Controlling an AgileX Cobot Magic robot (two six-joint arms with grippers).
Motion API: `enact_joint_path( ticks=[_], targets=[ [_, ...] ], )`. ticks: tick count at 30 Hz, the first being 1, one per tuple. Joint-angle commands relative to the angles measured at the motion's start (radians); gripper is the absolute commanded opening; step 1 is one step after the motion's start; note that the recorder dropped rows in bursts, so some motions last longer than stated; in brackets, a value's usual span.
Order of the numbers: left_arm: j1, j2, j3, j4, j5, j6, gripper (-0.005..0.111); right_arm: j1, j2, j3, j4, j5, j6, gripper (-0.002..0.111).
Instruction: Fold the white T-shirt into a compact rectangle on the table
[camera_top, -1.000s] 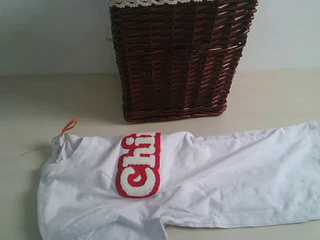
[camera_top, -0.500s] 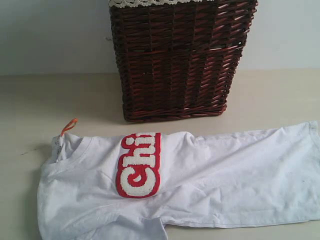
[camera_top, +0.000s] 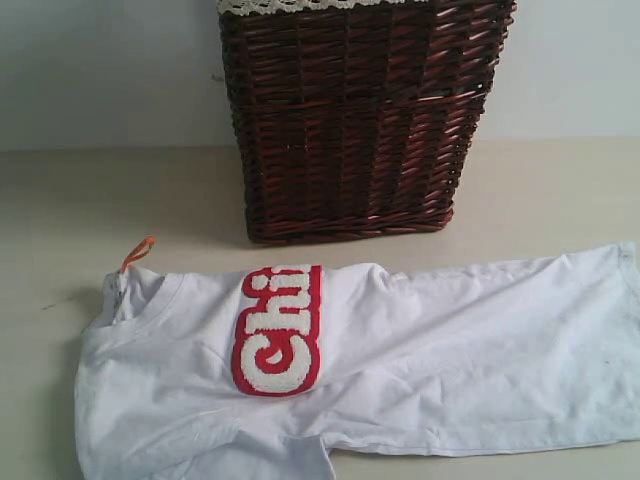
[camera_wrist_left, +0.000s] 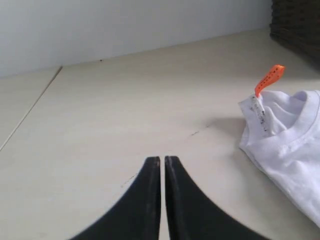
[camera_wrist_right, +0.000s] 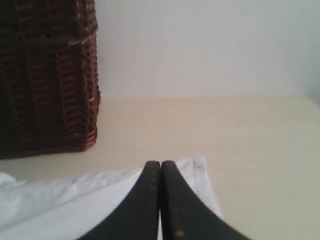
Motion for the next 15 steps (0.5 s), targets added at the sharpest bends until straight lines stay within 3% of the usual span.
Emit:
enact_joint_path(
  ticks=[1,8,12,15],
  targets=[
    [0.001,-0.006,0.003,-0.007,-0.003,-0.001,0.006,0.001,-0.21,0.005,-0.064,-0.01,-0.01,0.0],
    [0.001,-0.01,0.003,-0.006,-0.001,-0.001,0.006,0.0,-0.21,0.005,-0.066,0.046,0.029,0.0],
    [0.001,-0.01,0.003,-0.006,-0.002,-0.001,0.006,0.0,-0.21,0.005,-0.066,0.034,0.226,0.0],
    [0.001,-0.01,0.003,-0.006,-0.002,-0.001,0.006,0.0,-0.21,0.005,-0.066,0.027,0.253,0.0]
  ],
)
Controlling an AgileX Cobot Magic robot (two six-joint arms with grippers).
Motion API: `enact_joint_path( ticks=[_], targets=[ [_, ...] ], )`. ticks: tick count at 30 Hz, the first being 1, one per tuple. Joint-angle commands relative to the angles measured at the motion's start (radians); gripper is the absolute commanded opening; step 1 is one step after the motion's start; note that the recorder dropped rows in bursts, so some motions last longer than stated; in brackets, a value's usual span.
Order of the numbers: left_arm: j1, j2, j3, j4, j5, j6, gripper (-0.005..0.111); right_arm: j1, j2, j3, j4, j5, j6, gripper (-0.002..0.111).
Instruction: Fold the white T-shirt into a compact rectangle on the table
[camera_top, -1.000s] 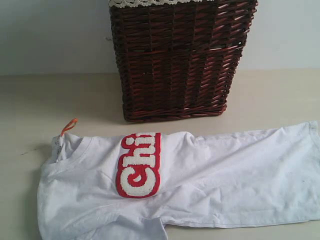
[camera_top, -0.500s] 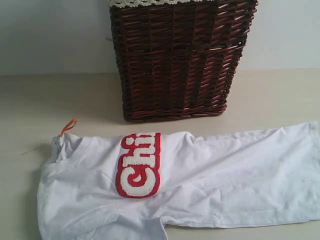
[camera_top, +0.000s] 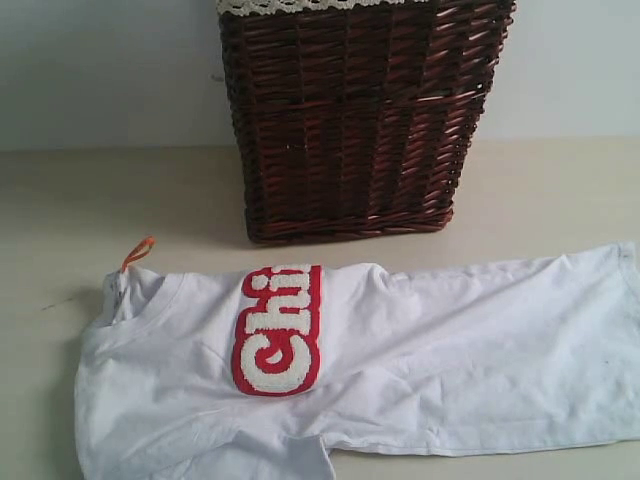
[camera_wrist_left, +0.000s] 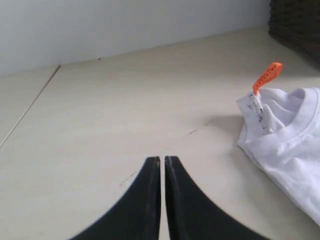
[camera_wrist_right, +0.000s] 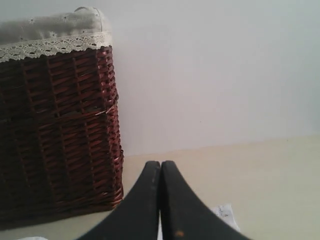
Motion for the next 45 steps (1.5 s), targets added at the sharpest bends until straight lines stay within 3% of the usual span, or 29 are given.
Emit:
enact_joint_path(
  ticks=[1,7,9,12,13,19,32,35,38,39,41,43,45],
  targets=[
    [0.001,-0.006,0.0,-0.006,-0.007,-0.003,0.006,0.0,-0.007,0.005,-0.007,-0.005,0.036,0.0],
    [0.001,-0.006,0.0,-0.006,-0.007,-0.003,0.006,0.0,-0.007,0.005,0.031,0.009,0.013,0.0],
    [0.001,-0.006,0.0,-0.006,-0.007,-0.003,0.006,0.0,-0.007,0.005,0.133,-0.012,-0.149,0.0],
    [0.001,-0.006,0.0,-0.006,-0.007,-0.003,0.006,0.0,-0.007,0.005,0.4,-0.079,-0.556,0.0],
    [0.001,-0.006,0.0,-0.006,-0.007,-0.003,0.006,0.0,-0.007,0.005,0.417,-0.093,-0.595,0.0],
    [0.001,-0.006,0.0,-0.006,-0.007,-0.003,0.006,0.0,-0.007,0.005,0.343,-0.094,-0.45,0.0],
    [0.001,-0.006,0.0,-0.006,-0.007,-0.003,0.006,0.0,-0.007,0.005,0.331,-0.083,-0.459,0.0],
    [0.001,-0.006,0.0,-0.006,-0.007,-0.003,0.006,0.0,-0.007,0.005,0.121,-0.086,-0.291,0.0],
    [0.001,-0.006,0.0,-0.006,-0.007,-0.003,0.006,0.0,-0.007,0.005,-0.299,-0.059,0.232,0.0],
    [0.001,-0.006,0.0,-0.006,-0.007,-0.003,0.006,0.0,-0.007,0.005,-0.53,-0.048,0.439,0.0],
    [0.001,-0.006,0.0,-0.006,-0.007,-0.003,0.006,0.0,-0.007,0.005,-0.761,0.01,0.748,0.0],
    [0.001,-0.006,0.0,-0.006,-0.007,-0.003,0.006,0.0,-0.007,0.005,-0.835,0.075,0.863,0.0],
    [0.001,-0.006,0.0,-0.006,-0.007,-0.003,0.006,0.0,-0.007,0.005,-0.835,0.13,0.837,0.0]
  ],
)
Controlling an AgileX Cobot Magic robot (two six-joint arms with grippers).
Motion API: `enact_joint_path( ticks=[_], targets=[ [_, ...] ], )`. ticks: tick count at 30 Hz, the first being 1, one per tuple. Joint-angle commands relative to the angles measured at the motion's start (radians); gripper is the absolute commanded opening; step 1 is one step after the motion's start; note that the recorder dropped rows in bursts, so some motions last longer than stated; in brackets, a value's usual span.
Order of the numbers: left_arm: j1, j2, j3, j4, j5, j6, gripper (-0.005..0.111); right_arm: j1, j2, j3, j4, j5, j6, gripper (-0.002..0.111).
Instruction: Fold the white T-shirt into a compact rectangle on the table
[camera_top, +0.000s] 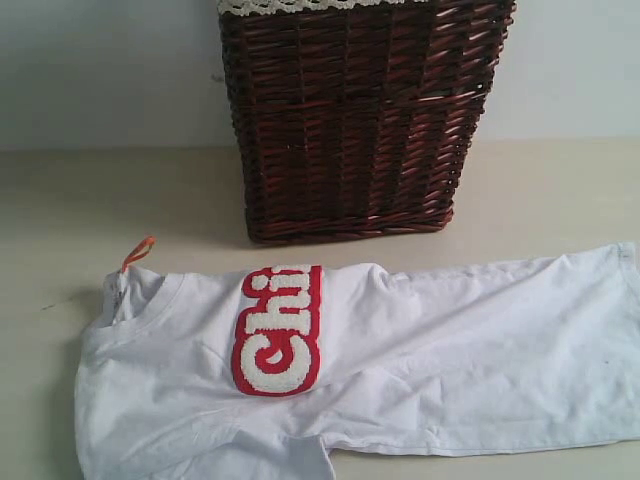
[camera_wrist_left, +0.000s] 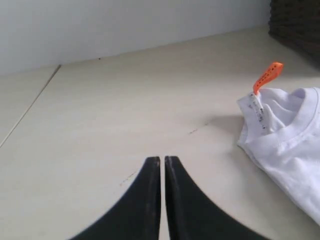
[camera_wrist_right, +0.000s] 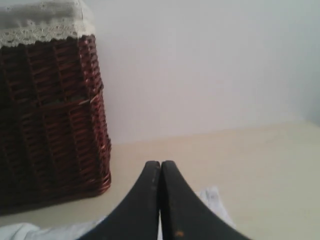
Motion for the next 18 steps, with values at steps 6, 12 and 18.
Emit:
enact_joint_path(
  ticks=[6,12,18],
  targets=[
    [0.001,-0.006,0.0,-0.006,-0.007,-0.003,0.006,0.0,-0.007,0.005,-0.204,0.167,0.073,0.0],
    [0.001,-0.006,0.0,-0.006,-0.007,-0.003,0.006,0.0,-0.007,0.005,-0.405,0.161,0.142,0.0],
    [0.001,-0.006,0.0,-0.006,-0.007,-0.003,0.006,0.0,-0.007,0.005,-0.552,0.144,0.336,0.0]
  ],
)
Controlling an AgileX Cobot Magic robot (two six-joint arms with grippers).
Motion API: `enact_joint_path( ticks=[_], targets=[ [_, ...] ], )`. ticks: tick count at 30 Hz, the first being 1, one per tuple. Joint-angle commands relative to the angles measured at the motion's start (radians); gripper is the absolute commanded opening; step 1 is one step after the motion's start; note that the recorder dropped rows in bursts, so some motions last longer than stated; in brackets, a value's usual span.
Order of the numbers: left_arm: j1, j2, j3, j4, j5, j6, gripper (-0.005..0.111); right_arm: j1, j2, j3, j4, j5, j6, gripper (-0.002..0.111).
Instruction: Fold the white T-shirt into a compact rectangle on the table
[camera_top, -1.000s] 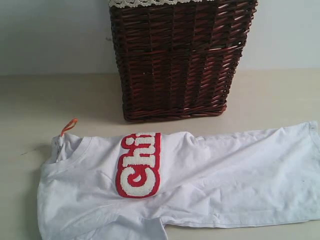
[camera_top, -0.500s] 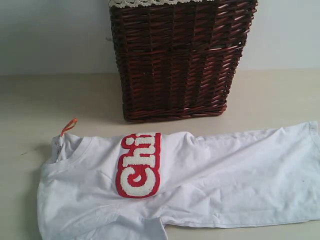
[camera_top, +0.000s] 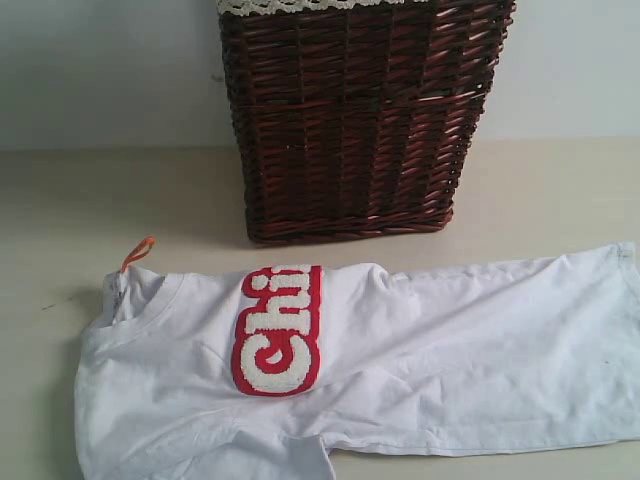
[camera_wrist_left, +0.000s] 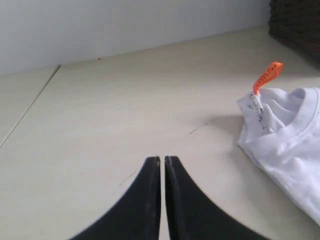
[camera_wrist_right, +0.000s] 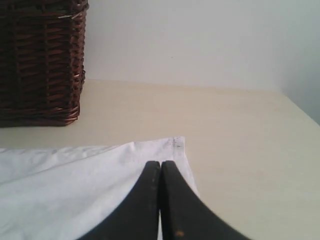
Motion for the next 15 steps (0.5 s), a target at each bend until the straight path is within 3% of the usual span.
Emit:
enact_joint_path(
  ticks=[1,15],
  targets=[
    [0.001,-0.006,0.0,-0.006,-0.007,-0.003,0.006,0.0,-0.007,0.005,-0.06,-0.017,0.066,0.0],
    [0.001,-0.006,0.0,-0.006,-0.007,-0.003,0.006,0.0,-0.007,0.005,0.104,0.003,0.019,0.0]
  ],
)
